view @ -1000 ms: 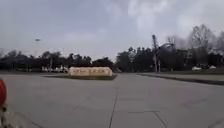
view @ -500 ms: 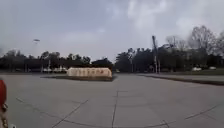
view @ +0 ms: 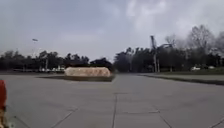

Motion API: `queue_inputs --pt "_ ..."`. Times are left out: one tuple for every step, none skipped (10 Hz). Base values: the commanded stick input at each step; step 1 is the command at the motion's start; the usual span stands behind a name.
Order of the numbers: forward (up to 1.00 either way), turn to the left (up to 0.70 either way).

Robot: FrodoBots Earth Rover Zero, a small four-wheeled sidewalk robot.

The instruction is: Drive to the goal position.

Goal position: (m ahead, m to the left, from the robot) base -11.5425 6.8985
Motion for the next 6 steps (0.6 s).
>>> queue_inputs --pt "0.85 0.00" --pt "0.85 0.00" --pt "0.85 0.00" --pt "0.85 0.00" --pt "0.85 0.00" --pt "0.85 0.00"
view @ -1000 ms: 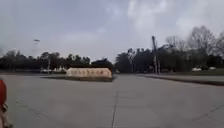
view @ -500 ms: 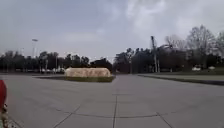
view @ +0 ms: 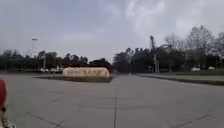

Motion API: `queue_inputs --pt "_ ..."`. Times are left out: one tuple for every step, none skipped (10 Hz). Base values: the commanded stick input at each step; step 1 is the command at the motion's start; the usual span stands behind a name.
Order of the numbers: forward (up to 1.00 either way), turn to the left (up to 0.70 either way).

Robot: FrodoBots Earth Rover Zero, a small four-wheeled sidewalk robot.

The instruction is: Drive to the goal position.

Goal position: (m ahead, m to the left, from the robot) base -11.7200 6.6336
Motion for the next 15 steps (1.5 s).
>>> queue_inputs --pt "0.85 0.00" --pt "0.85 0.00" --pt "0.85 0.00" --pt "0.85 0.00" --pt "0.85 0.00" --pt "0.85 0.00" --pt "0.85 0.00" --pt "0.85 0.00" --pt "0.85 0.00" --pt "0.85 0.00" --pt "0.85 0.00" --pt "0.85 0.00" --pt "0.85 0.00" --pt "0.85 0.00" --pt "0.85 0.00"
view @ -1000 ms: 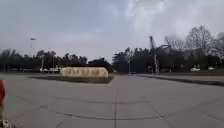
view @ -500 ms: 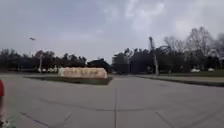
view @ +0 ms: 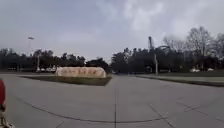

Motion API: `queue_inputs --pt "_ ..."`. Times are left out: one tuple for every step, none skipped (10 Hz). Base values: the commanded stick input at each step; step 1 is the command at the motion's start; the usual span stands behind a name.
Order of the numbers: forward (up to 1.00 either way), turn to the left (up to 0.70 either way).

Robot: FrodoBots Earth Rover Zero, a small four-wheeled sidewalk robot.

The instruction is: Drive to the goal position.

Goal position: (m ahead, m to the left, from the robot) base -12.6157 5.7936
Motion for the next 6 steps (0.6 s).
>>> queue_inputs --pt "0.85 -0.12" --pt "0.85 -0.24" --pt "0.85 -0.34" --pt "0.85 -0.34" --pt "0.85 -0.28" --pt "0.85 -0.16"
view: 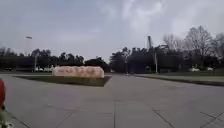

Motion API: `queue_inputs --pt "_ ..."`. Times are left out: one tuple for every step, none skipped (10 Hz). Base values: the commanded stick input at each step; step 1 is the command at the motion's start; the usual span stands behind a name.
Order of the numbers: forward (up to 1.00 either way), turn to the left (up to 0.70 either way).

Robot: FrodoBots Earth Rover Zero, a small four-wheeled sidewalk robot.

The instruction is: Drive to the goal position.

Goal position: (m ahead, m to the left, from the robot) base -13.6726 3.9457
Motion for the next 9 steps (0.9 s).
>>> queue_inputs --pt "0.85 -0.05" --pt "0.85 0.00" --pt "0.85 0.00" --pt "0.85 0.00" --pt "0.85 0.00" --pt "0.85 0.00" --pt "0.85 0.00" --pt "0.85 0.00" --pt "0.85 0.00"
